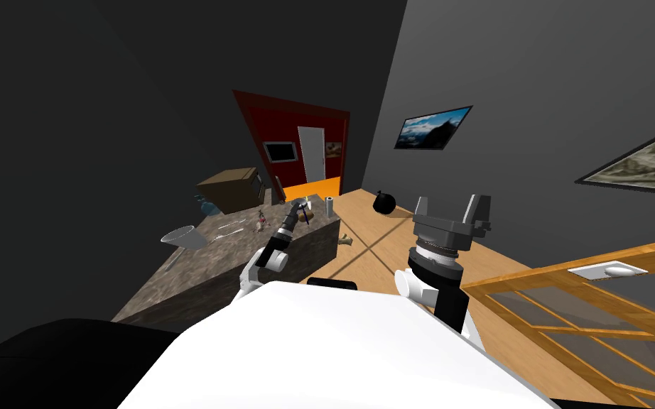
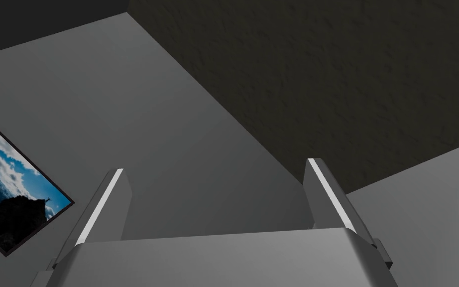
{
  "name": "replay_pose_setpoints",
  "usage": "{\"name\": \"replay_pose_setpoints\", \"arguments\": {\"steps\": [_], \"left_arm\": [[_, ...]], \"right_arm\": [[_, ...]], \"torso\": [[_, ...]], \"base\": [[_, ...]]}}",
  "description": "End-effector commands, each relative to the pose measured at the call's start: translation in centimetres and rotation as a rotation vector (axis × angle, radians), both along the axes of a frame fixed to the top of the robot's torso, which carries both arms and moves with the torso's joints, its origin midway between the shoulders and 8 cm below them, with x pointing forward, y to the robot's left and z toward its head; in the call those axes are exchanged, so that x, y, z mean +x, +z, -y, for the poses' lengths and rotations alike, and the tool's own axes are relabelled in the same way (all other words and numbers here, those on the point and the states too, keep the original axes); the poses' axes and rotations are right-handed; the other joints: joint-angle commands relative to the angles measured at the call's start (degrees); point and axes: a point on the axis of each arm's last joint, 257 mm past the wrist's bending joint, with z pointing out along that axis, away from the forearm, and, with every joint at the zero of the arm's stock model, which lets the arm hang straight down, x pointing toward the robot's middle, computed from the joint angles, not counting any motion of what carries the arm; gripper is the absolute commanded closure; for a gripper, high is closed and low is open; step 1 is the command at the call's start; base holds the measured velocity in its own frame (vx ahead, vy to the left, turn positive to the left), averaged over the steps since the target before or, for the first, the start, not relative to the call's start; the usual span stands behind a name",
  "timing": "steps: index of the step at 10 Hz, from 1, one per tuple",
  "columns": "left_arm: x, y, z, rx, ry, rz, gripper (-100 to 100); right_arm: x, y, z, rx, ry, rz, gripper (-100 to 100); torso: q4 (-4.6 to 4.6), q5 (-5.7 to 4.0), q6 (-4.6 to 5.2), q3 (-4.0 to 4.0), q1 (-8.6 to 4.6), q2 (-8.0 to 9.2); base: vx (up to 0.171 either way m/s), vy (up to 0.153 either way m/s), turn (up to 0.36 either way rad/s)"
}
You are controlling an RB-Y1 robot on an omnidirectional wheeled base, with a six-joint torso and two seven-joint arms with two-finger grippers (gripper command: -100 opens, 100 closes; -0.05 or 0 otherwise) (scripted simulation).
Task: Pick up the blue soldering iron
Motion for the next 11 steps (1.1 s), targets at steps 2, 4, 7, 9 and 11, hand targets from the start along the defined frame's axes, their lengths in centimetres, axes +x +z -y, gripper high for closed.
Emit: {"name": "replay_pose_setpoints", "arguments": {"steps": [2, 4, 7, 9, 11], "left_arm": [[0.4, -1.8, -0.4, 0.028, -0.002, -0.068, -100], [0.4, -1.8, -0.4, 0.028, -0.002, -0.068, -100], [0.4, -1.8, -0.4, 0.028, -0.002, -0.068, -100], [0.4, -1.8, -0.4, 0.028, -0.002, -0.068, -100], [0.3, -2.9, -0.9, 0.032, 0.002, -0.114, -100]], "right_arm": [[0.0, 0.0, 0.0, 0.000, 0.000, 0.000, 0], [0.0, 0.0, 0.0, 0.000, 0.000, 0.000, 0], [0.0, 0.0, 0.0, 0.000, 0.000, 0.000, 0], [0.0, 0.0, 0.0, 0.000, 0.000, 0.000, 0], [0.0, 0.0, 0.0, 0.000, 0.000, 0.000, 0]], "torso": [[0.00, 0.00, 0.00, -0.01, -0.02, -0.01], [0.02, 0.03, -0.03, 0.05, 0.13, 0.10], [0.02, 0.03, -0.02, 0.06, 0.12, 0.10], [0.02, 0.02, -0.01, 0.05, 0.09, 0.09], [0.02, 0.02, -0.01, 0.05, 0.09, 0.08]], "base": [[0.020, -0.028, -0.078], [-0.005, 0.007, 0.021], [-0.001, 0.002, 0.005], [0.003, -0.004, -0.010], [0.008, -0.011, -0.030]]}}
